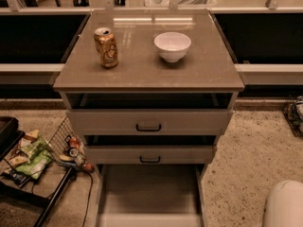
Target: Close bottom drawer
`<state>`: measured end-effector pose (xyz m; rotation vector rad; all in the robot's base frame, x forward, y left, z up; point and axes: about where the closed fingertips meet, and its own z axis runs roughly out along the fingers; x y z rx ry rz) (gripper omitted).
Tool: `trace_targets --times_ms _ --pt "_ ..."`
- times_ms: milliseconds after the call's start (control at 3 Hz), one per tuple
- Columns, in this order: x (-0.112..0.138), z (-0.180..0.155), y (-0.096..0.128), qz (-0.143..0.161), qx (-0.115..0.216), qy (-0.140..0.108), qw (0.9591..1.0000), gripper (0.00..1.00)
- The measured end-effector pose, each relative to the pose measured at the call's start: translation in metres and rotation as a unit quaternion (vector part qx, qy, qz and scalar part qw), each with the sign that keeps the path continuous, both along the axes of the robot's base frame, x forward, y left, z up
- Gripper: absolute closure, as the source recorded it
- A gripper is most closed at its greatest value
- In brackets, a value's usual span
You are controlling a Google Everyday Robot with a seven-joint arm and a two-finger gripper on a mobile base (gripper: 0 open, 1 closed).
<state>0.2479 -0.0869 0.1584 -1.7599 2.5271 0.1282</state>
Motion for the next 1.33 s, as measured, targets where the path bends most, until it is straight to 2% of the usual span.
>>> trace_targets --times_ms 333,667,1000,1333 --pt "-0.007 -0.048 0.009 -0.012 0.025 0.023 0.9994 1.00" --pt "-0.001 -0.085 0.018 -0.027 0.058 0.026 0.9976 1.00" --pt "0.028 -0.111 0.029 -0.025 0.079 0.018 0.9964 1.00" --pt "0.058 -0.121 0.041 -0.015 0.087 0.006 0.9961 1.00"
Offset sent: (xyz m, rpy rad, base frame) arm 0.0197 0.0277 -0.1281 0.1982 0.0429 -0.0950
